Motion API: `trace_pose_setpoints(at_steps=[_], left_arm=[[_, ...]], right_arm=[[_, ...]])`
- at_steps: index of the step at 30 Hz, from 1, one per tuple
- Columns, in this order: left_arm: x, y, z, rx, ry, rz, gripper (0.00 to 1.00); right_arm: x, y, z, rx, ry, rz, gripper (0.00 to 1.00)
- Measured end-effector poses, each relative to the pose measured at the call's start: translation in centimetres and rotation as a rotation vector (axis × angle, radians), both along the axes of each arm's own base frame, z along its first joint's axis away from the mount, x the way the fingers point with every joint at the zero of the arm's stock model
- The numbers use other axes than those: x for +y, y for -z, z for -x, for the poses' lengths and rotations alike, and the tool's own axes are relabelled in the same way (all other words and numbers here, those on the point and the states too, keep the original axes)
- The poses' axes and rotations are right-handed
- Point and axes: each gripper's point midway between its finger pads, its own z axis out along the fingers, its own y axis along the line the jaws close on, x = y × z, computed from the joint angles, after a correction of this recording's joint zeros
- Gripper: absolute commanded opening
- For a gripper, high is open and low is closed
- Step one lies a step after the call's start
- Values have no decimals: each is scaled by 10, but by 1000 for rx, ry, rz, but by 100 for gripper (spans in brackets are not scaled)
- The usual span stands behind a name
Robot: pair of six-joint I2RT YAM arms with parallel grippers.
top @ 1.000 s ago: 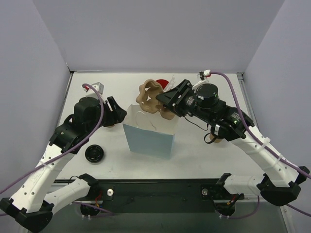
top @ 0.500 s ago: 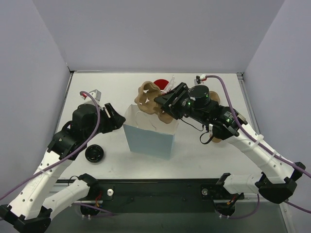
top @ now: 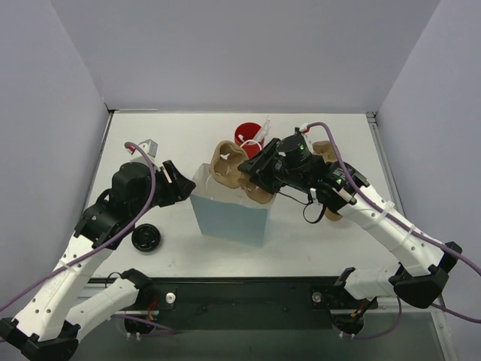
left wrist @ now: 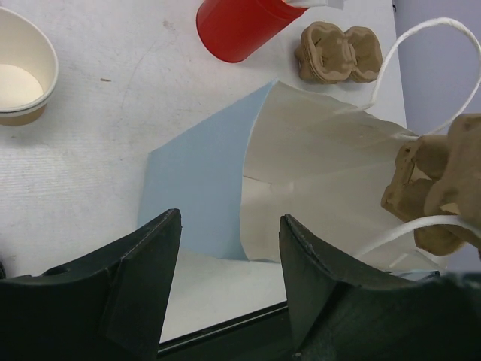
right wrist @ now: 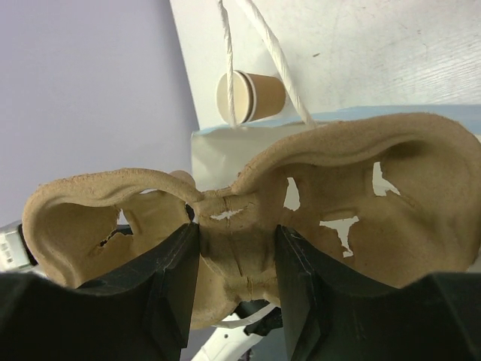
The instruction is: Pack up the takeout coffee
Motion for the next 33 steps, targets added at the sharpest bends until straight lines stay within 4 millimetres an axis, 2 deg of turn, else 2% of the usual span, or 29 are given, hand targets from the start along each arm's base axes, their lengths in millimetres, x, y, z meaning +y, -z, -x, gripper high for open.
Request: trace_pose_setpoints(at_steps=[3,11,15,25,29,33], left_arm=[[3,-2,1,-8,-9,-2,64],[5,-4,2,4,-23,-2,63],[-2,-6,0,17,3,6,62],[-19,-10,3,24,90,41,62],[-25,-32,6,-13,127,80,60],[-39,-59,13,-54,186,183,49]], right_arm=[[0,9,1,19,-8,47,37],[-10,13,9,25,-33,126,36],[-14,17,12,33,-41,155,37],[-16,10,13,26,-44,153,37],[-16,10,13,27,-43,154,37],[-17,9,13,25,-42,151,37]])
